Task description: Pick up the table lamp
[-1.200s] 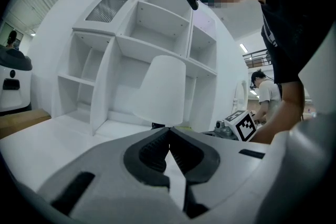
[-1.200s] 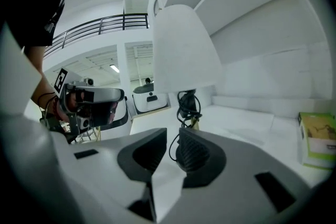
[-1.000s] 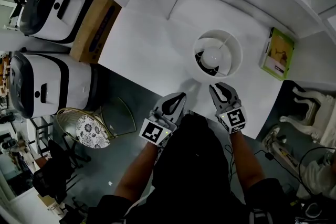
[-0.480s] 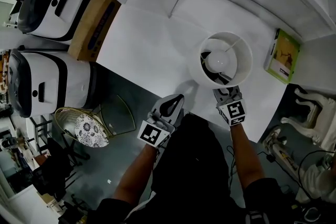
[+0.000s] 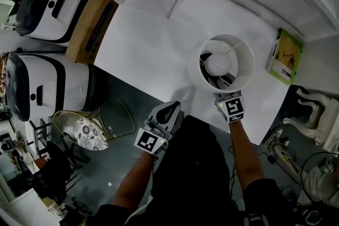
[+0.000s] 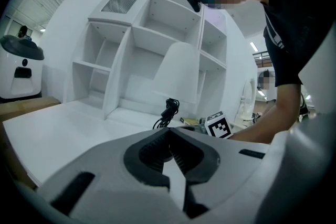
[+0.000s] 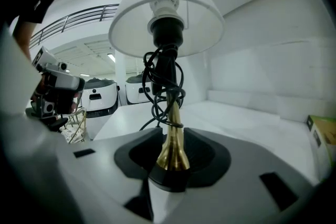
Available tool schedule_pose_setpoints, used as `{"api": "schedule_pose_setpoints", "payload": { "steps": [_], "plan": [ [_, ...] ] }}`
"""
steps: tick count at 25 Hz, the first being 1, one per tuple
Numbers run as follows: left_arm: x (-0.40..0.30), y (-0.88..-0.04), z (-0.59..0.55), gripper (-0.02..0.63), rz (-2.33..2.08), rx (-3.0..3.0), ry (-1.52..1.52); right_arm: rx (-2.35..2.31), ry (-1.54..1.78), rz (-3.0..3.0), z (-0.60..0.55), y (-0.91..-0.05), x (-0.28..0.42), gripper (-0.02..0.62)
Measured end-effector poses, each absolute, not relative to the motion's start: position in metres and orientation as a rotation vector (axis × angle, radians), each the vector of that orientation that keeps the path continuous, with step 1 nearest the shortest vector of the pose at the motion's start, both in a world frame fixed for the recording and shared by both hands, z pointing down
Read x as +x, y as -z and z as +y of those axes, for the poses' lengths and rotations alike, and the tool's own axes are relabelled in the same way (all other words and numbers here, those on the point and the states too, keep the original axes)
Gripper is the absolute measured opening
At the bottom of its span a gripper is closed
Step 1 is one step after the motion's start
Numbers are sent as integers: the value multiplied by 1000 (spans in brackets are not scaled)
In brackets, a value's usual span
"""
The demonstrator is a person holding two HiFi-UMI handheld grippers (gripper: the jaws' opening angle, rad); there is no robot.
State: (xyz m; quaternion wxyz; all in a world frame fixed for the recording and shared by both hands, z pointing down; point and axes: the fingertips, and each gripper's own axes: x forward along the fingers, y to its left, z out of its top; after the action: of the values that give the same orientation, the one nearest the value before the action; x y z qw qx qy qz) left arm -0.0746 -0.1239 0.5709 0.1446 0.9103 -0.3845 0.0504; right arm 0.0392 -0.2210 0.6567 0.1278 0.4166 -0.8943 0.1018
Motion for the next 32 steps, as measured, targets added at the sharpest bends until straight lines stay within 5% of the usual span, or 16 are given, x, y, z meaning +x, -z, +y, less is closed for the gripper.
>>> {"api": "schedule_pose_setpoints", "payload": {
  "steps": [32],
  "plan": [
    [-70,-568,-132,17,-1092,2602,-154,1093,-234,-2577,-255,-673,12,138]
  ]
}}
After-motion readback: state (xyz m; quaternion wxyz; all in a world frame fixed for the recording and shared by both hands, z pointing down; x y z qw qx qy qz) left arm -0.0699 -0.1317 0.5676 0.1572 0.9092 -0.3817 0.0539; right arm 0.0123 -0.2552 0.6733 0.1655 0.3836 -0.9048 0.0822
